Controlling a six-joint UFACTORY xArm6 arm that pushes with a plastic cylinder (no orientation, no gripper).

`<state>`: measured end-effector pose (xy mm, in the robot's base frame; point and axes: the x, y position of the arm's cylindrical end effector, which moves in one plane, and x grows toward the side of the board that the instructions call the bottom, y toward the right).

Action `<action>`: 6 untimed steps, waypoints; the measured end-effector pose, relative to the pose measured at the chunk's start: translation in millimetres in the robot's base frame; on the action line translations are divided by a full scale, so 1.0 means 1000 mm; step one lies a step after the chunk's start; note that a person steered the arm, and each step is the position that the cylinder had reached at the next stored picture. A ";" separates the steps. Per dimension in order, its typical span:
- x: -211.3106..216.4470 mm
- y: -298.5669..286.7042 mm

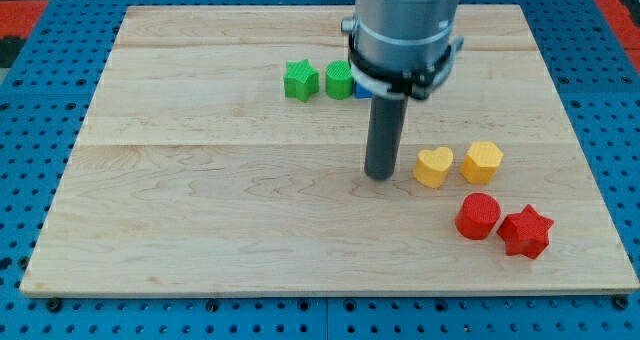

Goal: Push the red star into the red circle

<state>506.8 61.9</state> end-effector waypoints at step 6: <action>0.057 0.129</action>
